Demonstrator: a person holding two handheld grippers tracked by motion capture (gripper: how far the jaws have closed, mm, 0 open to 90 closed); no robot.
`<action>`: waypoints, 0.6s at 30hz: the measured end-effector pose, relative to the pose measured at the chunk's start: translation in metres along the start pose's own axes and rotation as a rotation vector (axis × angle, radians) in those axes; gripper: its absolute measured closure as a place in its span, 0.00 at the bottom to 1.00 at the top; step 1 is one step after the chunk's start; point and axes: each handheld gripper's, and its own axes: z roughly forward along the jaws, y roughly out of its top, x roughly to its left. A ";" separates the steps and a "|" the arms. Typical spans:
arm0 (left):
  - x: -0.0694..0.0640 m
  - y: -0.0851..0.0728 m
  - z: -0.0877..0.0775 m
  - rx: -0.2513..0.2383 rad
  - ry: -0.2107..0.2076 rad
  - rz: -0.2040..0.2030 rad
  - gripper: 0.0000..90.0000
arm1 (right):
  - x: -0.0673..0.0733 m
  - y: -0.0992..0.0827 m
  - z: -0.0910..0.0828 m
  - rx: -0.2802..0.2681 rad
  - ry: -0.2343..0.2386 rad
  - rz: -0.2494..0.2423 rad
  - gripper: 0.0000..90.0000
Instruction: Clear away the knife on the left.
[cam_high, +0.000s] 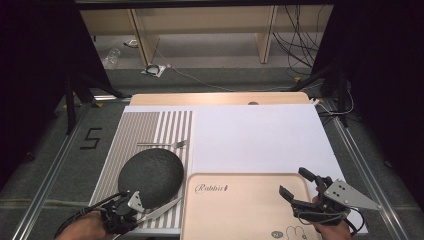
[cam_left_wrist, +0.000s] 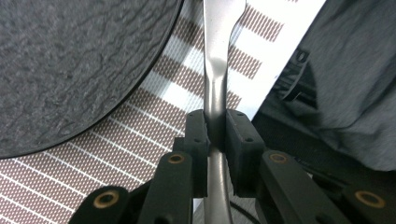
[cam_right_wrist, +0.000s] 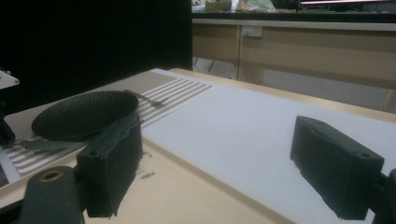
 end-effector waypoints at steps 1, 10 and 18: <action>0.000 0.000 -0.001 -0.008 -0.001 -0.001 0.88 | 0.000 0.000 0.000 0.000 0.000 0.000 0.20; -0.007 0.011 -0.014 -0.163 -0.018 -0.064 0.88 | 0.000 0.000 0.000 -0.003 0.003 0.000 0.20; -0.012 0.031 -0.017 -0.281 -0.023 -0.141 0.88 | 0.000 0.000 0.000 0.000 0.002 0.000 0.20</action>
